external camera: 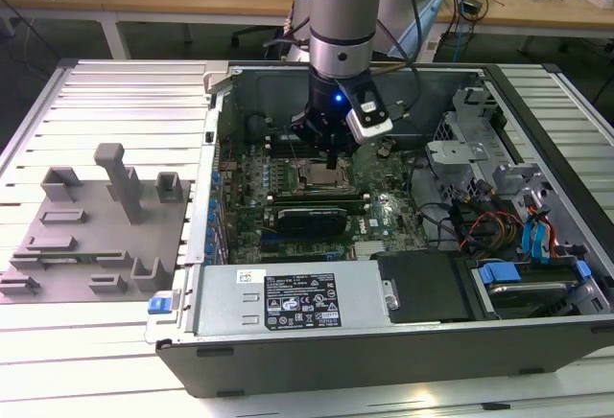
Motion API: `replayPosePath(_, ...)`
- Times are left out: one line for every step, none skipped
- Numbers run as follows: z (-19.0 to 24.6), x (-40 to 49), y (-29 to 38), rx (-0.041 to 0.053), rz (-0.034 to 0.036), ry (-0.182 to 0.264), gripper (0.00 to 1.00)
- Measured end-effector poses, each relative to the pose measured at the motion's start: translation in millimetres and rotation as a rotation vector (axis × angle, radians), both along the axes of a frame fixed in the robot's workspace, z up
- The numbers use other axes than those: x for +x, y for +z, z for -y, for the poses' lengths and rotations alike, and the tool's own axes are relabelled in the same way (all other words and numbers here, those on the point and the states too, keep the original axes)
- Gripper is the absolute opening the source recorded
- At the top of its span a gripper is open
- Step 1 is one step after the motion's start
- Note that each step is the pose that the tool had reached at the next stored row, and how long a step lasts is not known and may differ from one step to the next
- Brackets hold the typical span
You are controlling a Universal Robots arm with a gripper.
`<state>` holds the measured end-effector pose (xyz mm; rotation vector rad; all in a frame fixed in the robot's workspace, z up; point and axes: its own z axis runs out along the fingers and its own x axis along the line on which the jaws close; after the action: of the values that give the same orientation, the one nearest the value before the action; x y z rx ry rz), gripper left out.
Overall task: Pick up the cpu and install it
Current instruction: 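Close the cpu cover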
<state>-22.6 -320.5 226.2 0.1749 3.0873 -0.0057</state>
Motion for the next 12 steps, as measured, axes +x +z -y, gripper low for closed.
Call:
replayPosePath(0.9, -0.7, -0.2, 0.0004, 0.0, 0.0, 0.11)
replayPosePath(1.7, -1.8, -0.4, 0.0009, 0.0001, 0.001, 0.11)
replayPosePath(2.3, -3.7, -0.7, 0.0015, 0.0001, 0.003, 0.11)
replayPosePath(2.9, -6.1, -1.1, 0.0022, 0.0001, 0.004, 0.11)
replayPosePath(3.0, -7.9, -1.4, 0.0026, 0.0002, 0.006, 0.11)
replayPosePath(3.2, -11.0, -2.0, 0.0027, 0.0002, 0.008, 0.11)
replayPosePath(3.5, -13.4, -2.6, 0.0027, 0.0, 0.012, 0.11)
replayPosePath(3.6, -14.9, -3.2, 0.0028, 0.0001, 0.019, 0.11)
replayPosePath(3.8, -15.8, -3.6, 0.0028, 0.0, 0.028, 0.11)
replayPosePath(3.9, -16.4, -3.9, 0.0027, 0.0, 0.036, 0.11)
replayPosePath(4.0, -17.5, -4.4, 0.0026, 0.0, 0.046, 0.11)
replayPosePath(4.1, -19.1, -4.8, 0.0026, 0.0, 0.051, 0.11)
